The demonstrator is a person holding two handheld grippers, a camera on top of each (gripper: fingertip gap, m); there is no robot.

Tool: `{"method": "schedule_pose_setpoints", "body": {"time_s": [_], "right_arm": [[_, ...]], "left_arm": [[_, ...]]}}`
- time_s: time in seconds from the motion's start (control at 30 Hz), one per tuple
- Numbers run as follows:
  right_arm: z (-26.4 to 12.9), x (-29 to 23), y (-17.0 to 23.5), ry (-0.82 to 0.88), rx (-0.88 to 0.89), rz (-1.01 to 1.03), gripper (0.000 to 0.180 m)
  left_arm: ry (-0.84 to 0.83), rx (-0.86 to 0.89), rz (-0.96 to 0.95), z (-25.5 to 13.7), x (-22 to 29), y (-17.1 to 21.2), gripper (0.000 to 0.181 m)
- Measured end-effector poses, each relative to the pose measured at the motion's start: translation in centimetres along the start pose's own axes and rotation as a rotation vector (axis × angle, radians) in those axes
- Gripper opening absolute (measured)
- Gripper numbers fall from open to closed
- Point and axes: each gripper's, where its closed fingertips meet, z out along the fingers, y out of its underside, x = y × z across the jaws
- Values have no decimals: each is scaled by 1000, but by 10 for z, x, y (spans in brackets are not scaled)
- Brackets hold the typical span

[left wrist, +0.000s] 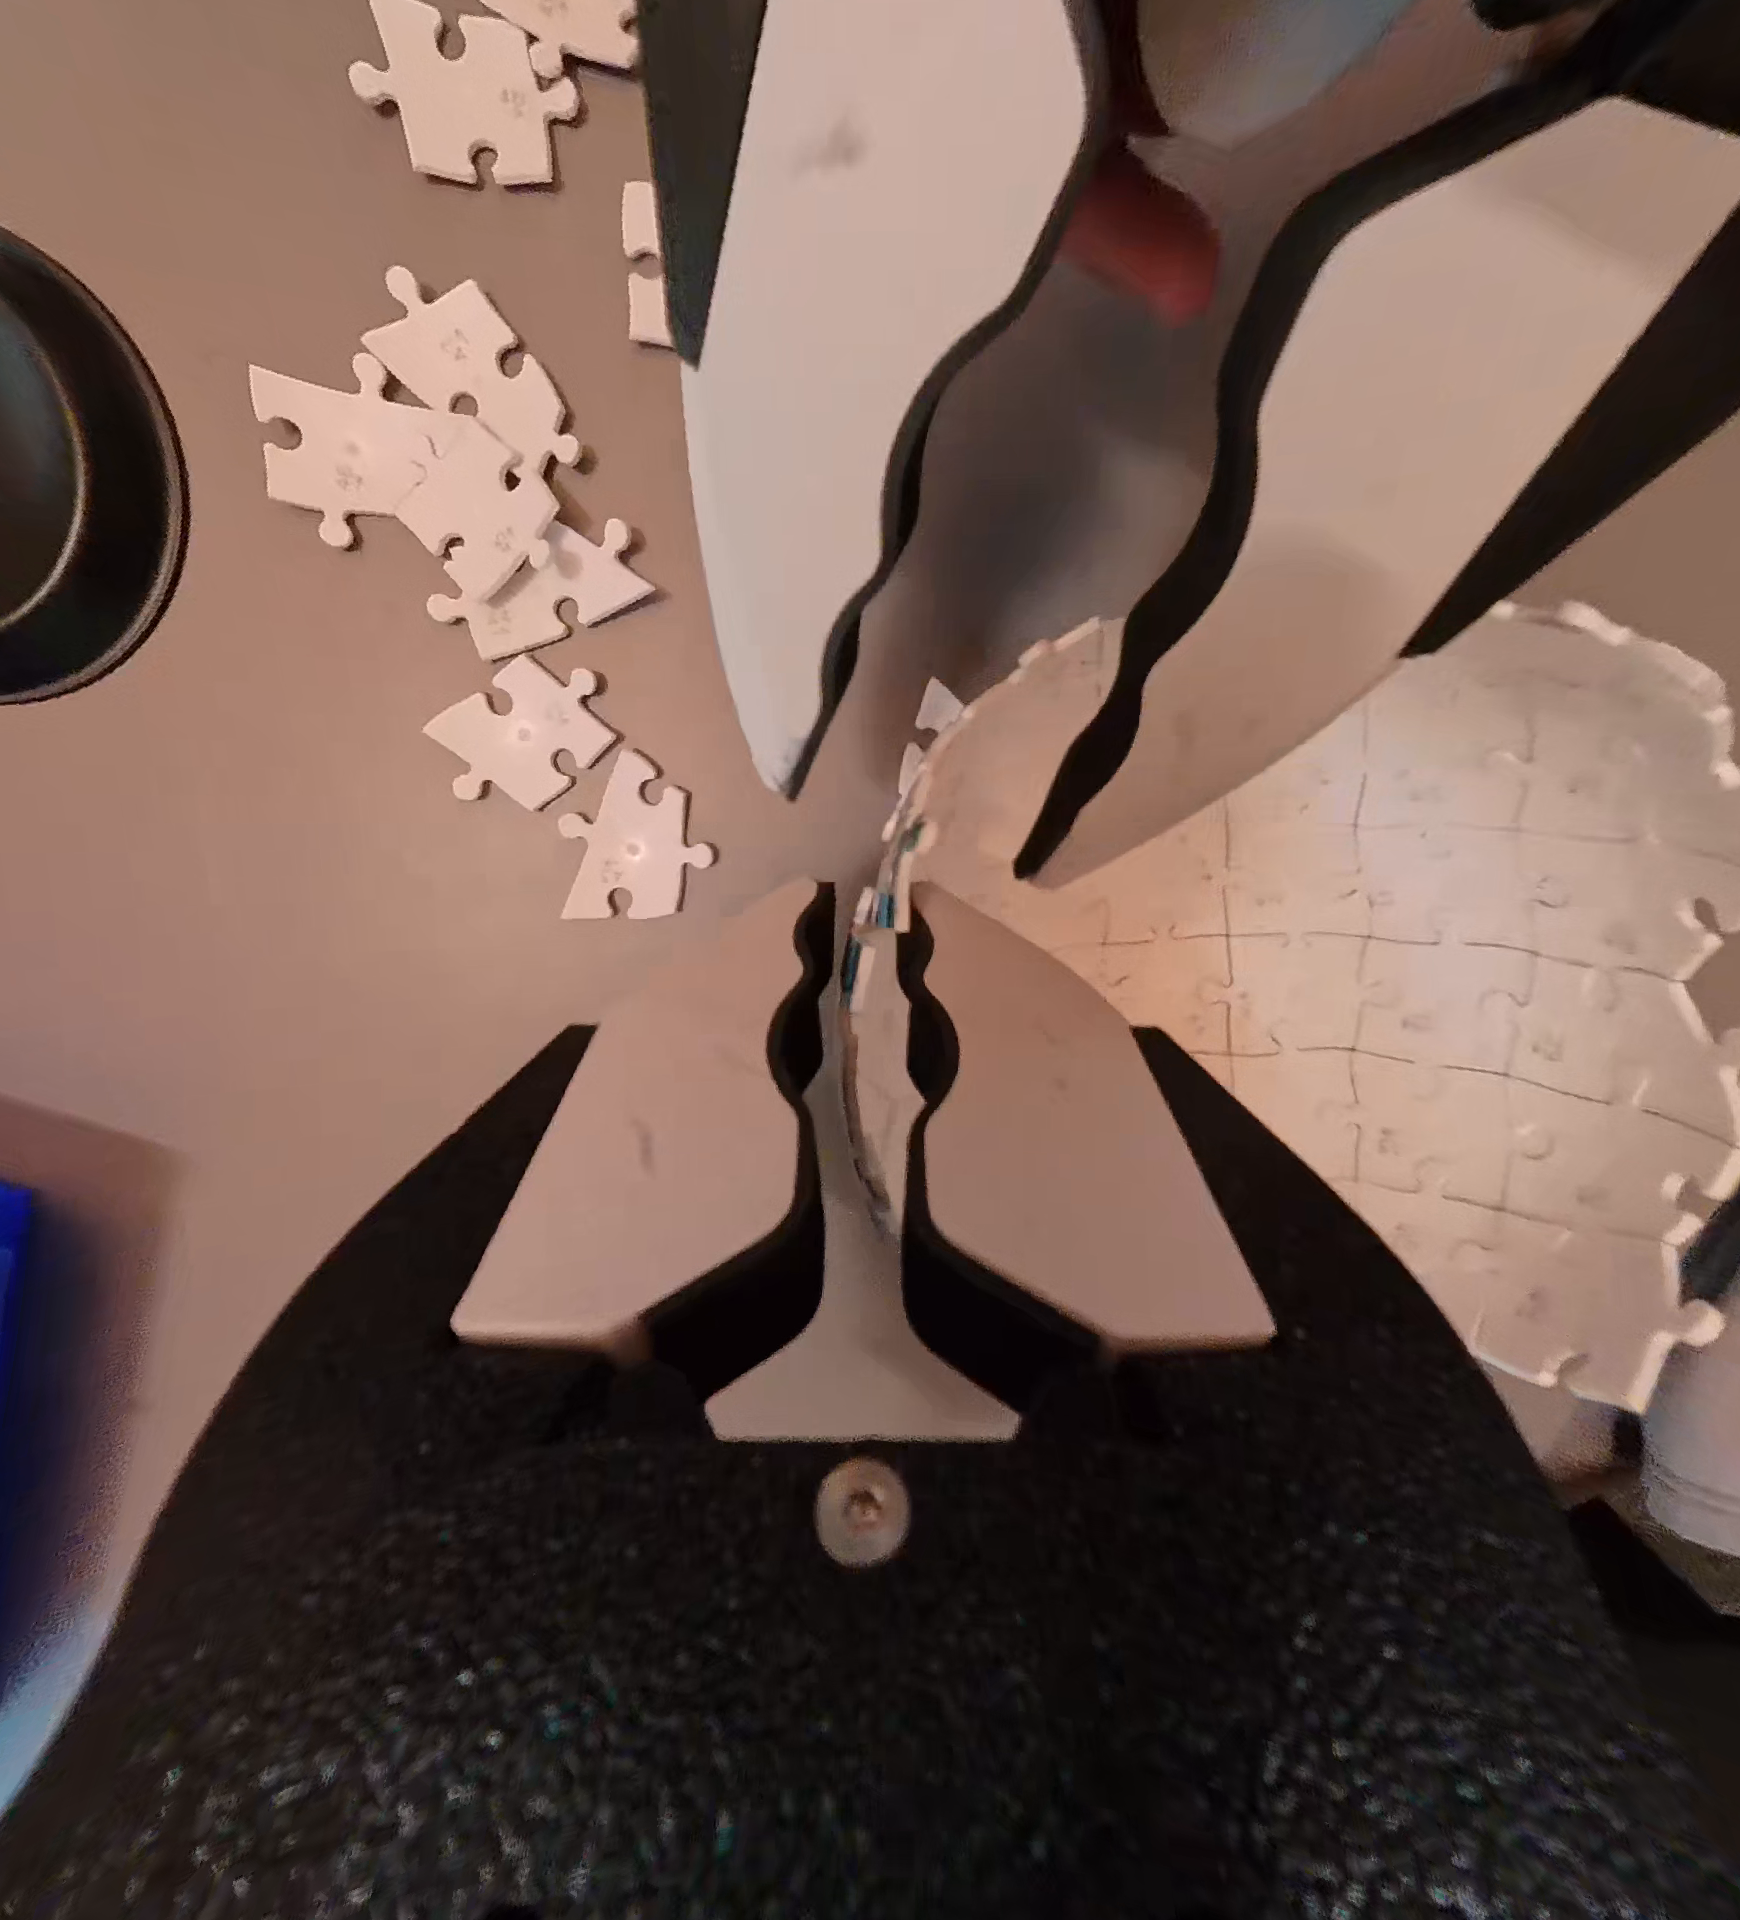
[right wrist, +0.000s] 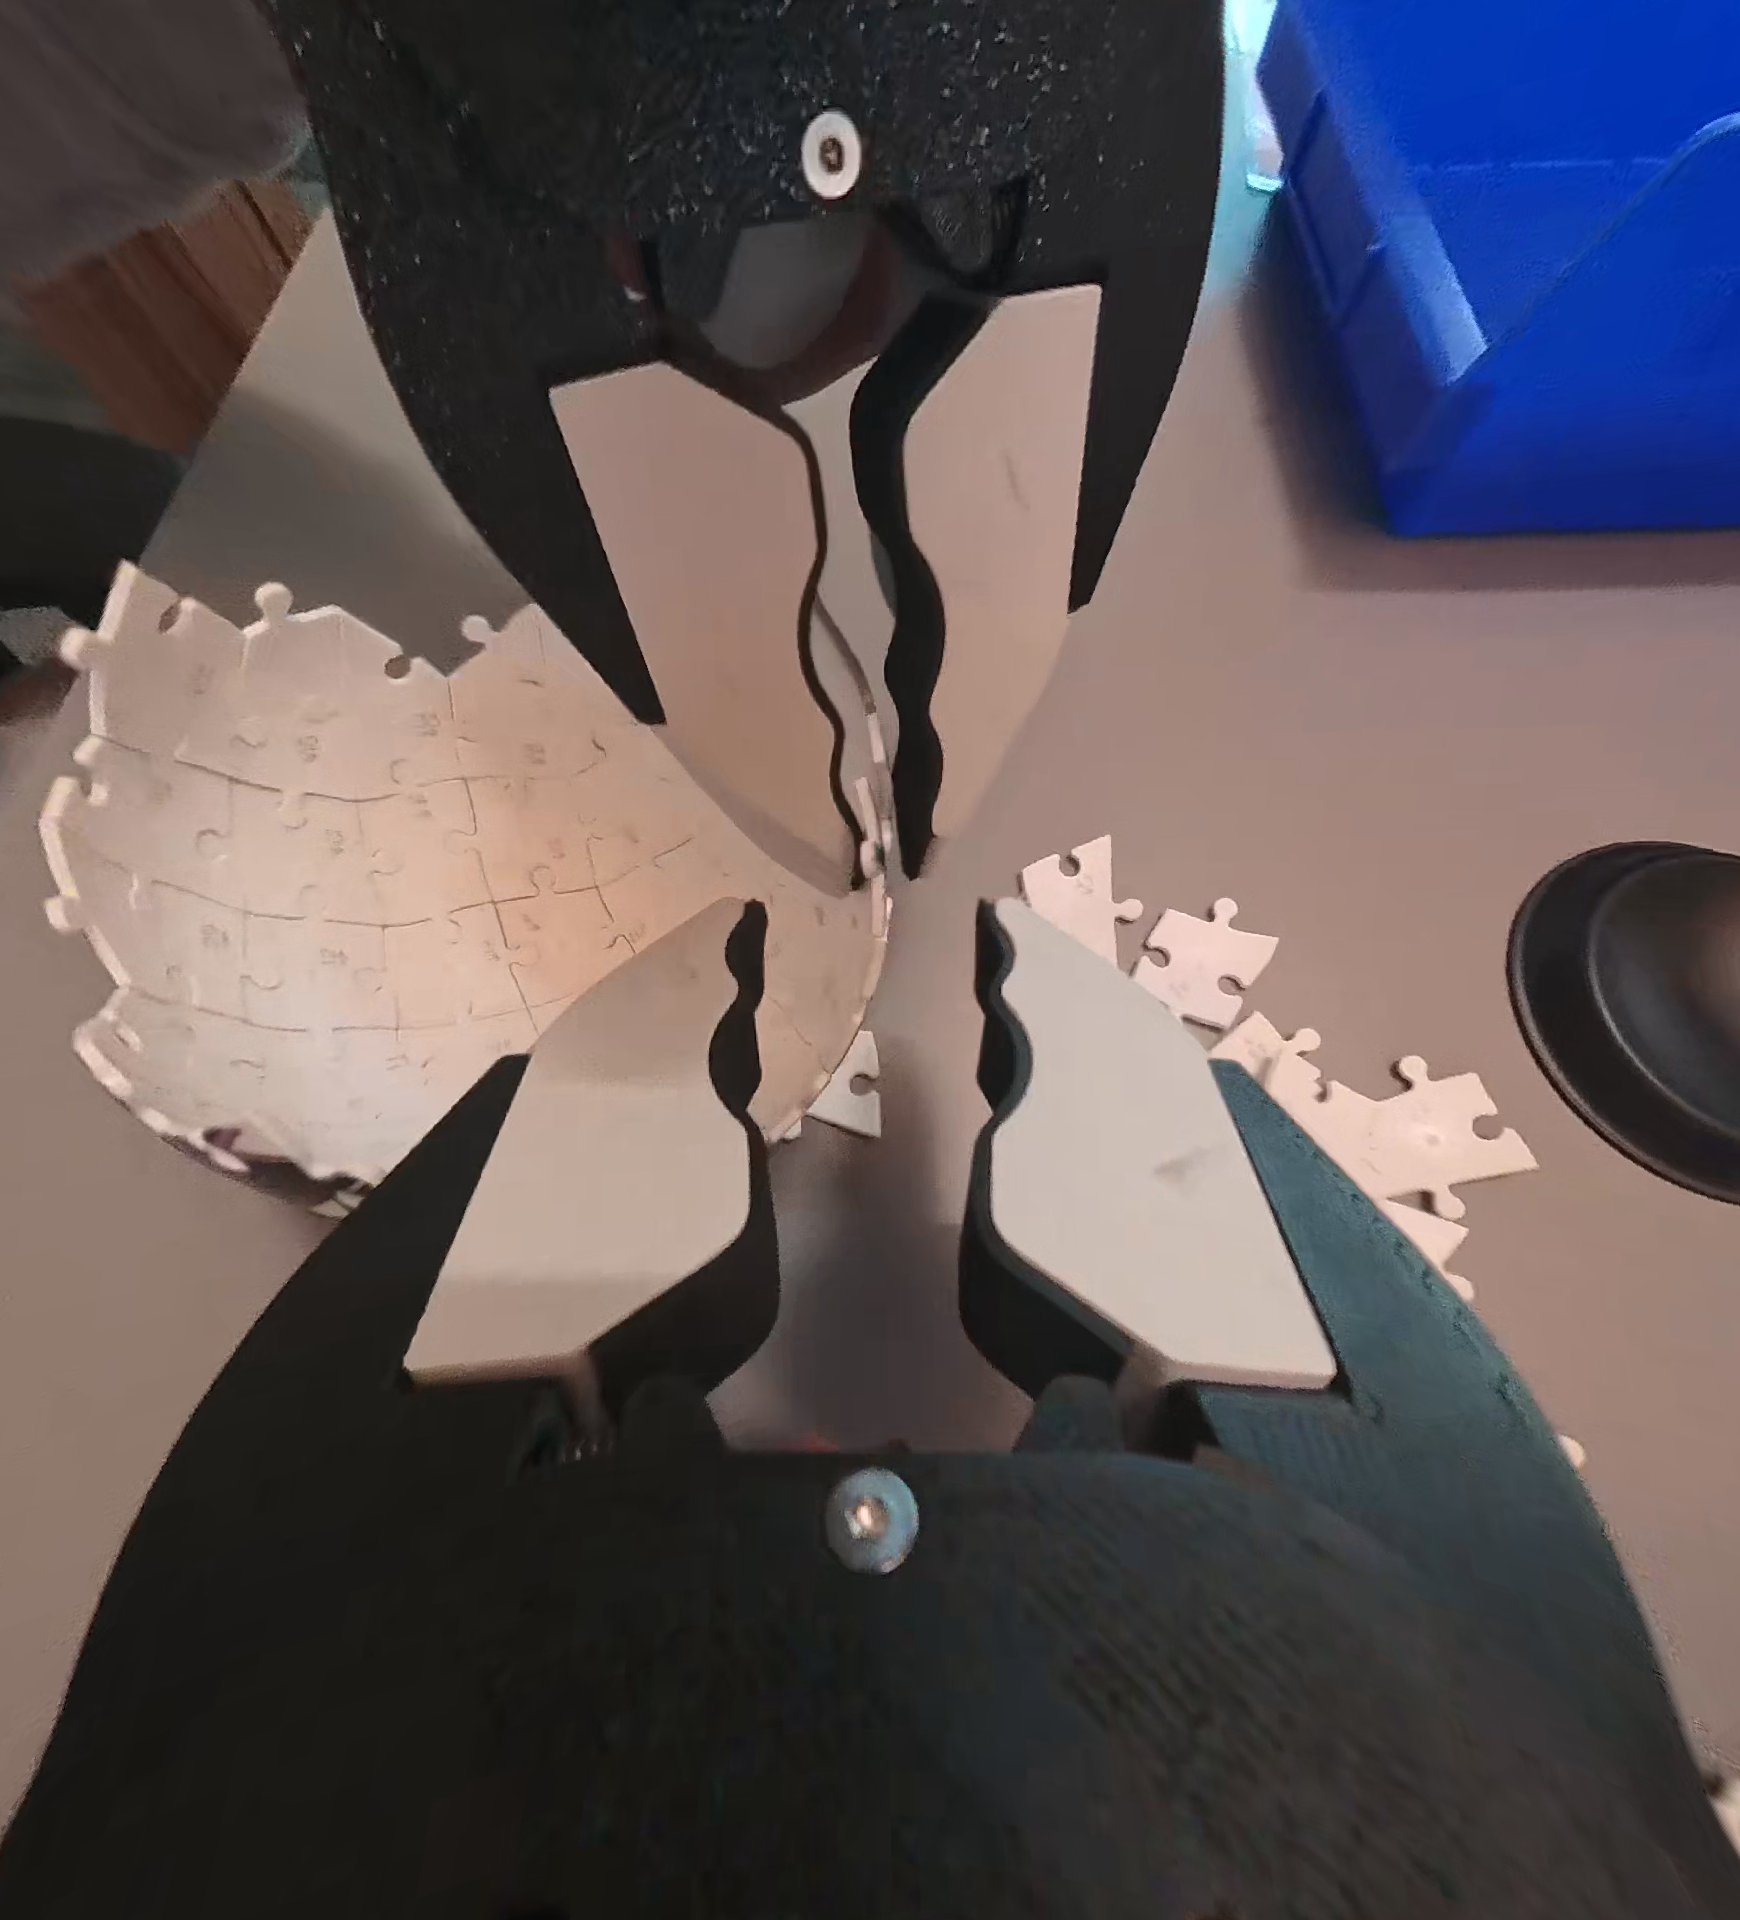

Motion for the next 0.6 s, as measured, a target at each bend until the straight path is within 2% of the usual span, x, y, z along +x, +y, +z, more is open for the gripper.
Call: {"method": "schedule_pose_setpoints", "body": {"time_s": [0.03, 0.17, 0.33, 0.4, 0.6], "right_arm": [[1, -1, 1, -7, -8, -3, 33], [2, -1, 2, 5, -22, -24, 17], [-2, -1, -3, 11, 1, -27, 3], [-2, -3, -5, 12, 5, -28, 3], [3, -4, -8, 43, -2, -96, 10]], "left_arm": [[-11, -8, 10, 1, -1, 2, 12], [-84, -16, 32, -6, -4, 5, 22], [-120, 57, 8, -27, 2, 9, 38], [-130, 92, -6, -31, 4, 10, 36], [-158, 107, 21, -24, 5, 10, 7]]}}
